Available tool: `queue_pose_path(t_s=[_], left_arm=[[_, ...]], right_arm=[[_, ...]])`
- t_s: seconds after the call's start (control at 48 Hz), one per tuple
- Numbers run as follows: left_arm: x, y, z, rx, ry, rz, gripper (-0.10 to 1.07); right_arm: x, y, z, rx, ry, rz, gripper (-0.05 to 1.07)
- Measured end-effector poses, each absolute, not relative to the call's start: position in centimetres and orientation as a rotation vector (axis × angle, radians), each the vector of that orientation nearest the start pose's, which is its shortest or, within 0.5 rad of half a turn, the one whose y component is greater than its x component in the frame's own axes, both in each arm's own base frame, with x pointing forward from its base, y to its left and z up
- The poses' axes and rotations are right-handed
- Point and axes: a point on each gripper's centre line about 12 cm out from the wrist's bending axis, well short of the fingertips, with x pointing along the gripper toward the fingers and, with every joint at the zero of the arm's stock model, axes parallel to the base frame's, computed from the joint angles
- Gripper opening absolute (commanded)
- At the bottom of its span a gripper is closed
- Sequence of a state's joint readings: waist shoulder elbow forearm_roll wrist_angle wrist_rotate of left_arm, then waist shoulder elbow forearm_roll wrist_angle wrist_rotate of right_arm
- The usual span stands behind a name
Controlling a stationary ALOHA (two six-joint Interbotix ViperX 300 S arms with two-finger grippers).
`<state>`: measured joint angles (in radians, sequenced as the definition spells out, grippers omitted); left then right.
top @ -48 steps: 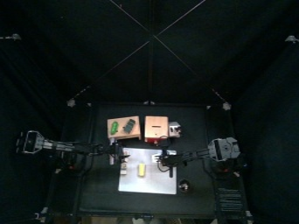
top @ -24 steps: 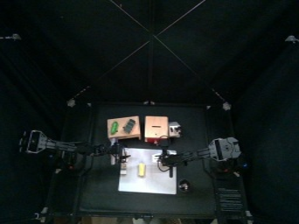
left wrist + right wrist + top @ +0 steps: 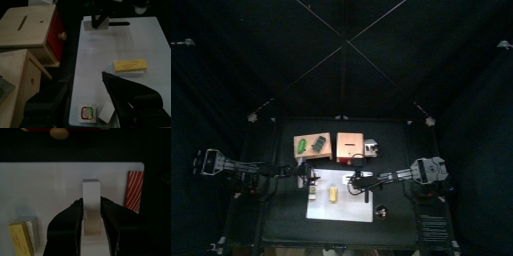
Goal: Place other rice block into middle of board
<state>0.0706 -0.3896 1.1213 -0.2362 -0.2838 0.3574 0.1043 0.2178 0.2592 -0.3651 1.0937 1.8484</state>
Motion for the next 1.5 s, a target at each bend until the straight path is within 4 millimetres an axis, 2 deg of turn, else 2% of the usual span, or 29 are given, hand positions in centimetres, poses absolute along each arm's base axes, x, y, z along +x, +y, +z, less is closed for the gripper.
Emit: queue_pose_path(t_s=[0.208, 0.396, 0.542, 0.708, 0.812, 0.938, 1.5], left_arm=[[26.9, 3.0, 17.5, 0.123, 0.465, 0.117, 0.87], [26.9, 3.1, 17.5, 0.122, 0.466, 0.118, 0.87], [26.9, 3.1, 17.5, 0.122, 0.465, 0.118, 0.87], [26.9, 3.0, 17.5, 0.122, 0.465, 0.118, 0.87], [26.9, 3.1, 17.5, 0.122, 0.463, 0.118, 0.87], [26.9, 3.1, 17.5, 0.122, 0.463, 0.118, 0.87], [26.8, 3.0, 17.4, 0.122, 0.469, 0.117, 0.87]], right_arm=[[40.6, 2.0, 14.9, 0.98, 0.988, -1.351, 0.56], [41.7, 2.9, 15.1, 0.974, 0.989, -1.337, 0.57], [42.0, 3.6, 14.4, 0.966, 1.004, -1.332, 0.59], [42.0, 3.9, 13.4, 0.954, 1.026, -1.346, 0.73], [42.1, 3.9, 13.5, 0.949, 1.022, -1.341, 0.83], [42.3, 4.0, 13.8, 0.942, 1.009, -1.329, 0.9], [42.9, 4.3, 13.9, 0.967, 0.989, -1.285, 0.91]])
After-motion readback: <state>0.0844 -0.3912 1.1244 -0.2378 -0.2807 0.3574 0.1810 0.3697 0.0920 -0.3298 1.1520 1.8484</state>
